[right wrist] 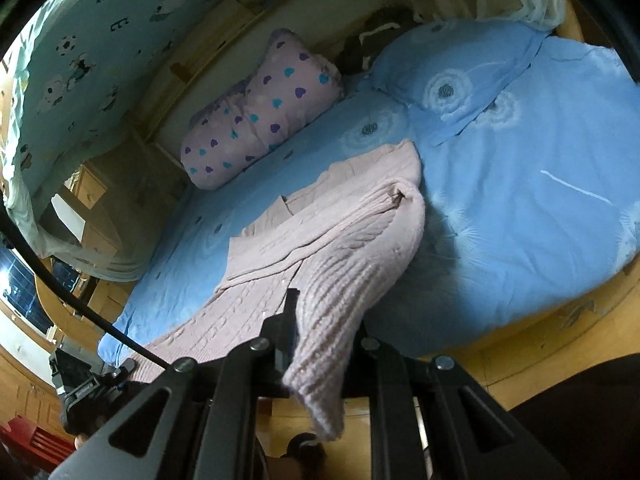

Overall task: Fold small clothes
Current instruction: 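Lift the hem with both grippers and carry it toward the collar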

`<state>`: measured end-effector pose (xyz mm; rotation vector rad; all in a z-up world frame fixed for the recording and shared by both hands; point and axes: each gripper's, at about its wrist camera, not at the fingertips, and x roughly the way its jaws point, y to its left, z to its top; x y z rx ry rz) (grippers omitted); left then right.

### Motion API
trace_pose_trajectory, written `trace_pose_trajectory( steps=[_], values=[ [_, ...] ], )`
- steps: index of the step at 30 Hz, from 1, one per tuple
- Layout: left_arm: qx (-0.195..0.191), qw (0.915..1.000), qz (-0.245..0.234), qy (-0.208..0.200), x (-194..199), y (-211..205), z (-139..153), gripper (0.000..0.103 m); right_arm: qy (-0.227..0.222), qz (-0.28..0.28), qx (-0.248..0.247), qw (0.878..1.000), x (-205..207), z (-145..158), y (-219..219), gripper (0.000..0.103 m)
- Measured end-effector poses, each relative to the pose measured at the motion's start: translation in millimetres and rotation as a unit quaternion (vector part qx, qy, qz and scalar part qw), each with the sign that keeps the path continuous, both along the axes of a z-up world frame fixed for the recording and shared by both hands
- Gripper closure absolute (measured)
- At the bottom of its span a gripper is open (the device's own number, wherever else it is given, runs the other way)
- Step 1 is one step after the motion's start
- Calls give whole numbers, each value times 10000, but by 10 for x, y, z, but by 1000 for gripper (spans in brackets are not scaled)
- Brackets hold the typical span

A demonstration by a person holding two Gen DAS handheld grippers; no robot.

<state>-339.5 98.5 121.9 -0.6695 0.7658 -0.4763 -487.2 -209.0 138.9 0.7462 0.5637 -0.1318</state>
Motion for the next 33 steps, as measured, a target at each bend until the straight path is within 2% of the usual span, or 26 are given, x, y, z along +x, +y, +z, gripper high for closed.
trace_pose_trajectory(
  steps=[8, 12, 18, 26, 33],
  values=[
    [113, 9989, -155, -439, -167, -164, 274, 103, -22, 88, -112, 9999, 0, 241, 103, 90],
    [112, 9985, -140, -513, -87, -102, 341, 103, -59, 71, -218, 9997, -12, 372, 88, 89],
    [-194, 9984, 69, -533, 179, 123, 344, 103, -33, 20, -151, 9999, 148, 424, -112, 89],
    [-534, 9980, 113, -327, 631, 159, 313, 103, 171, -61, -237, 9996, 643, 513, -397, 89],
    [-98, 9998, 166, -37, 935, 84, 190, 103, 437, -55, -262, 9987, 989, 496, -588, 89]
  ],
)
